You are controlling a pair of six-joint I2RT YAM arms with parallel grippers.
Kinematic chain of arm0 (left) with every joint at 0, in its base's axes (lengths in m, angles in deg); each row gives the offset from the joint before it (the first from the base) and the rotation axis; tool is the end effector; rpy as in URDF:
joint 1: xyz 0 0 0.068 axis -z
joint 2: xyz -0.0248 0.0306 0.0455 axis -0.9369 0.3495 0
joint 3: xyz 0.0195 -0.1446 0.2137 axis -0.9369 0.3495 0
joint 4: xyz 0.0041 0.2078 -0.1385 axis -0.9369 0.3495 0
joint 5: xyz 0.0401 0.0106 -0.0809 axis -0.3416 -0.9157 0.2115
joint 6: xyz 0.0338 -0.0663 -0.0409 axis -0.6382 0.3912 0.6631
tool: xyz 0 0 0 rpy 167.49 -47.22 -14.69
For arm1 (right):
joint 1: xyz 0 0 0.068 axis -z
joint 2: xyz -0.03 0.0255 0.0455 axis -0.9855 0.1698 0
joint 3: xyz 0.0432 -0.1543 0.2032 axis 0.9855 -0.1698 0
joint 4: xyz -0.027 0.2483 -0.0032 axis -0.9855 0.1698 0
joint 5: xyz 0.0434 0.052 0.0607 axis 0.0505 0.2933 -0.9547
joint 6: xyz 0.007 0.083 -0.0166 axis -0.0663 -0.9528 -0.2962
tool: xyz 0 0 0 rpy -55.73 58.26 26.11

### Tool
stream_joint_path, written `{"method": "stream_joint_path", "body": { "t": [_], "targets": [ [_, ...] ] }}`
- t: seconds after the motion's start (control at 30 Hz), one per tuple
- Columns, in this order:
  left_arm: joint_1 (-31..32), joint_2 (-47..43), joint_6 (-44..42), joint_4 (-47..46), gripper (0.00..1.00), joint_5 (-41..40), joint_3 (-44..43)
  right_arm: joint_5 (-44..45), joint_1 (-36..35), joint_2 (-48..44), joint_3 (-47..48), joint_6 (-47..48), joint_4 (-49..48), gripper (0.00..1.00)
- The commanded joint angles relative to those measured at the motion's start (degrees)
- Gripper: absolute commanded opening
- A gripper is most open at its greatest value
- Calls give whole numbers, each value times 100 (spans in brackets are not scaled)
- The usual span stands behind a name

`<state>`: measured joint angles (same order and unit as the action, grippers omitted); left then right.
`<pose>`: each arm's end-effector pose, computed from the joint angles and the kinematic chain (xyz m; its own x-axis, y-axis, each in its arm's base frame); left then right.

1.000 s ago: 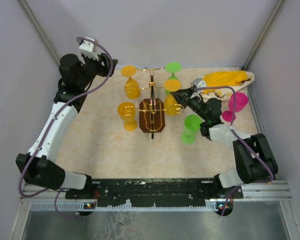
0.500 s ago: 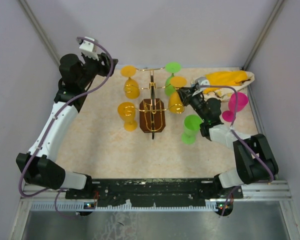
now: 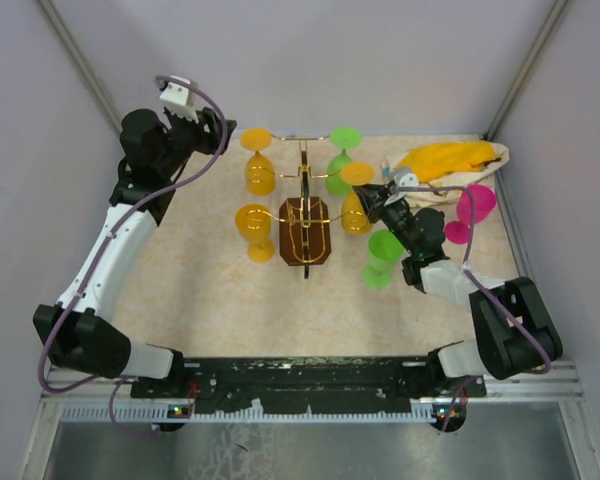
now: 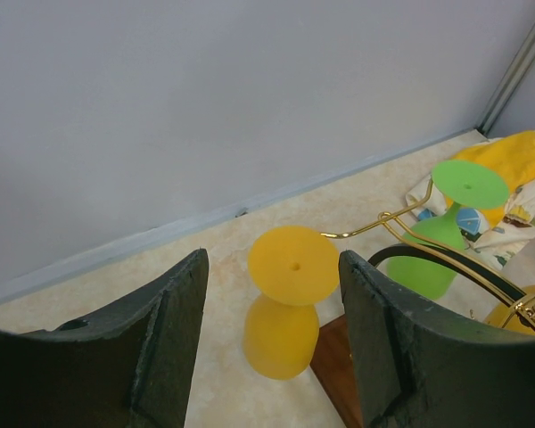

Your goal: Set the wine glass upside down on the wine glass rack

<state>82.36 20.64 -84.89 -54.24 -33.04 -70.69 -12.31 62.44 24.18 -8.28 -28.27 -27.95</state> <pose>0.3404 -0.0962 0.4256 0.0351 -0.0085 -0.9993 0.4547 0.8906 0.0084 0.2916 0.1175 0.2587 0.1815 0.1091 -0.9773 -0.5852 0.8107 -0.0182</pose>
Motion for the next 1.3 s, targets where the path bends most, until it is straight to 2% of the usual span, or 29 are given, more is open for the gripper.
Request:
{"method": "stream_joint_path", "body": {
  "t": [0.0,0.13,0.43,0.57,0.67,1.1,1.27],
  "targets": [
    [-43,29,11,-196,67,87,49,-35,-188,-178,48,467,-229,8],
    [-43,15,12,-205,67,80,66,-45,-226,-153,40,413,-318,15],
    [-68,-48,70,-235,69,-23,140,181,-226,-538,-232,553,-379,52],
    [-104,-48,152,-289,71,-49,155,592,-221,-759,-326,652,-251,61],
    [-136,-27,228,-291,72,-29,147,716,-183,-882,-328,721,-17,63],
    [-671,-127,782,-118,73,255,496,803,435,-1301,-373,631,805,65],
    [-919,-362,789,222,74,226,847,1307,560,-1865,-354,820,1521,72]
  ]
}}
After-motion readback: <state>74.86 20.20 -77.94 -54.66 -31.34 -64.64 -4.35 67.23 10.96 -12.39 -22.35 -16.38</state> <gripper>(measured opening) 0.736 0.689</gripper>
